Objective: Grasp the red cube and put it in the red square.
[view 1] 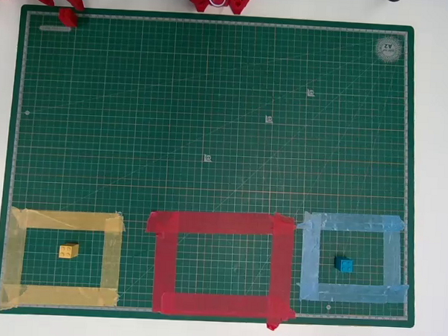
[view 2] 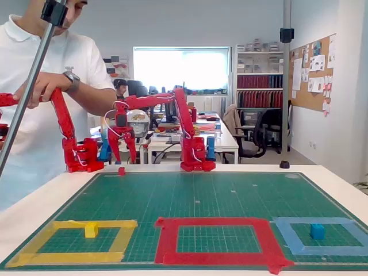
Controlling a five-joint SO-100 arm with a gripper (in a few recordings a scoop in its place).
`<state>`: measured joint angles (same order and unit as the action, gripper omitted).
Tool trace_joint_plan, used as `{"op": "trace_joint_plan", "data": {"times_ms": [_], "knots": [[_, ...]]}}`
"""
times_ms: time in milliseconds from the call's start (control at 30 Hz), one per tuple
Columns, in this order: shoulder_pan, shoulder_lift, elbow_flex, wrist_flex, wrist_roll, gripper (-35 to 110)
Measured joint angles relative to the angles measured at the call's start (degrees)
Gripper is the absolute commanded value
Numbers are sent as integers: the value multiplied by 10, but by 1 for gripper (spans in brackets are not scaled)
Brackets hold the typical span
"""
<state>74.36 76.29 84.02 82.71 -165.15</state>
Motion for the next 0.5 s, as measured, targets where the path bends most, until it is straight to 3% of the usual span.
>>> {"op": "trace_joint_plan", "data": {"times_ms": [500], "knots": [[0,-42,-47,-7,-22,21]]}}
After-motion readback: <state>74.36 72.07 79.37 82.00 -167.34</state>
